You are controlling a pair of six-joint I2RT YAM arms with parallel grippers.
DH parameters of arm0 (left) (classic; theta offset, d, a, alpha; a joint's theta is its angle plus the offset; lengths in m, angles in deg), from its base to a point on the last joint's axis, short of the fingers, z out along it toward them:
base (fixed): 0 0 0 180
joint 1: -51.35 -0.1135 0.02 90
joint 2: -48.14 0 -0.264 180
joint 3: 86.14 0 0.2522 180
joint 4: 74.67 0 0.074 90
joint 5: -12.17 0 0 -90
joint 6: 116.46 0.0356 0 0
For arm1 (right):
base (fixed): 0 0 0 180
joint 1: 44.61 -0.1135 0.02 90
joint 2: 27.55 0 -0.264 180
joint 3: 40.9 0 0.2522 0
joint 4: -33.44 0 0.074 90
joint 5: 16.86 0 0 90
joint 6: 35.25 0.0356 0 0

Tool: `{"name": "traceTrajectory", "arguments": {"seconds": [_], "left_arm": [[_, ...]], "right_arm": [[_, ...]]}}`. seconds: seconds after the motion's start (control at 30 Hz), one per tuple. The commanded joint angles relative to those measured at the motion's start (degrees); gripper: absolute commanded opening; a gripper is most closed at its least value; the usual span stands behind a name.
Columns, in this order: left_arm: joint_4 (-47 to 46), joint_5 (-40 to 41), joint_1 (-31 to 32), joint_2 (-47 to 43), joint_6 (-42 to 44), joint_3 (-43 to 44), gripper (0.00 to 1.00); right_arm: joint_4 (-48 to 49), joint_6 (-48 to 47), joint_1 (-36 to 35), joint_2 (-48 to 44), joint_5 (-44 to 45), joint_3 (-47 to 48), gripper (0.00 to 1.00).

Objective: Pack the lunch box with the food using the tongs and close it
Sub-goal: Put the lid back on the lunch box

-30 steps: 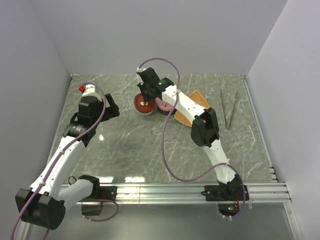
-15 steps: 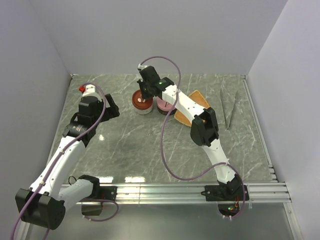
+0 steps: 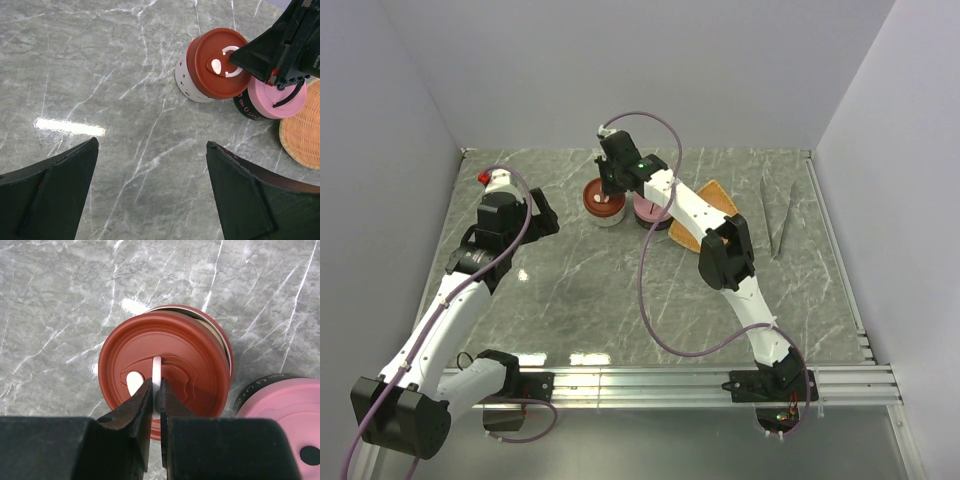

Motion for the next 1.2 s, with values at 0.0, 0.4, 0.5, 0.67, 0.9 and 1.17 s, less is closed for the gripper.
{"name": "traceTrajectory", "arguments": {"seconds": [0.0, 0.4, 0.5, 0.67, 0.9, 1.17], "left_arm": [[0.0, -1.1, -0.3, 0.3, -0.3, -0.2, 0.95], [0.0, -2.0, -0.2, 0.7, -0.6, -0.5, 0.95], [-0.1, -2.2, -0.2, 0.8, -0.6, -0.6, 0.95], [-0.2, -2.3, -0.2, 1.0, -0.6, -0.6, 0.95], [-0.2, -2.3, -0.2, 1.1, -0.7, -0.6, 0.95], [-0.2, -2.4, -0.2, 1.2, -0.6, -0.7, 0.95]], "right_arm": [[1.3, 0.2, 0.2, 1.7, 1.5, 1.6, 0.09], [0.5, 2.1, 0.3, 3.1, 7.1, 2.5, 0.33], [0.9, 2.4, 0.2, 3.0, 6.6, 2.4, 0.33], [2.5, 4.0, 0.2, 2.4, 5.9, 2.4, 0.34], [5.3, 6.6, 0.2, 1.3, 4.3, 2.6, 0.29], [7.0, 8.7, -0.1, 2.5, 3.9, 2.8, 0.28]]}}
